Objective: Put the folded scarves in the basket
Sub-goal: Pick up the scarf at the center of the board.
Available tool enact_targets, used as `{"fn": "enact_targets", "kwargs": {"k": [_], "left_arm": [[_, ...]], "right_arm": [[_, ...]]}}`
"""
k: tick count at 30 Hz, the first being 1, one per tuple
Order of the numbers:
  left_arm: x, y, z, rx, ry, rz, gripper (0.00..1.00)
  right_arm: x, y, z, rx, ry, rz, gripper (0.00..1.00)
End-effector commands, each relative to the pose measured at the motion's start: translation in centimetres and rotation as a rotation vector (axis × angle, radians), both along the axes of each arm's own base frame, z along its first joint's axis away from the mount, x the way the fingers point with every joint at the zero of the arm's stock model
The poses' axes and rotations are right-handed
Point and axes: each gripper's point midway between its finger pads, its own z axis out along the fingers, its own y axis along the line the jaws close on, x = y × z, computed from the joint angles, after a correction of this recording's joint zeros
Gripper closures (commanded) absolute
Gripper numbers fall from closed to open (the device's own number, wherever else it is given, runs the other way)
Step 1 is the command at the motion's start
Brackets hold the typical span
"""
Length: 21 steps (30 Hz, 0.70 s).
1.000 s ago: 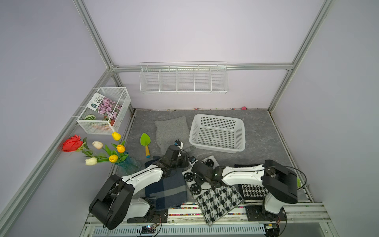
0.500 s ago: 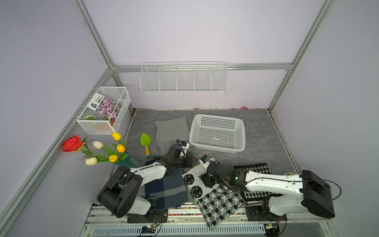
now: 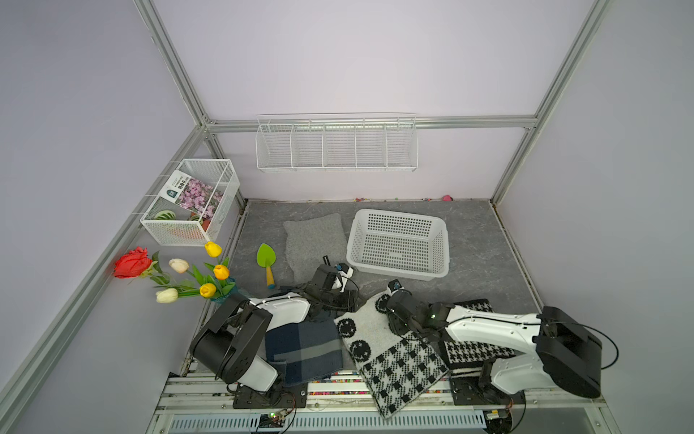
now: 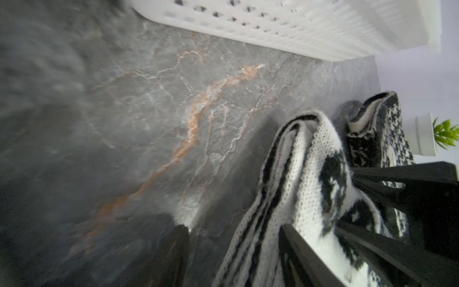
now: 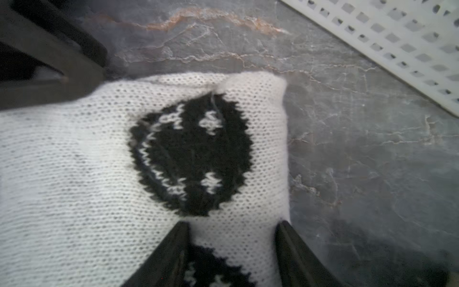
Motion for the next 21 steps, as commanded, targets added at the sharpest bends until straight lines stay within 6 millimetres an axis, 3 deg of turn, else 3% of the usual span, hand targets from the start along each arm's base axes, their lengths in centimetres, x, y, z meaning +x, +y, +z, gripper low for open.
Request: {"fn": "enact_targets", "kwargs": {"k": [1, 6, 8, 13, 17, 21], "left_arm": [[-1.1, -1.3, 0.6, -0.052, 0.003, -0.079, 0.37], [-1.8, -1.4, 0.4, -0.078, 0.03, -0.082, 0.36], [-1.2, -0.7, 0.4, -0.057, 0.018, -0.015, 0.37], [0.4, 1.4, 3.3, -0.113, -0.095, 0.111, 0.35], [0.0, 0.8, 4.1, -0.15, -0.101, 0.068, 0.33], [0.0, 0.5, 4.4, -0.161, -0.109, 0.043, 0.32]], "right_arm": [[-0.1, -0.1, -0.3, 0.013, 0.006, 0.009, 0.39], [0.2, -0.9, -0.7, -0.032, 0.004, -0.018, 0.4], [0.2, -1.0, -0.9, -0.048, 0.007, -0.02, 0.4], [0.3, -1.0, -0.3, -0.038, -0.003, -0.026, 0.4], [0.3, 0.8, 1.9, 0.013, -0.052, 0.014, 0.41], [0.4, 3.3, 2.8, 0.037, -0.053, 0.063, 0.41]]}}
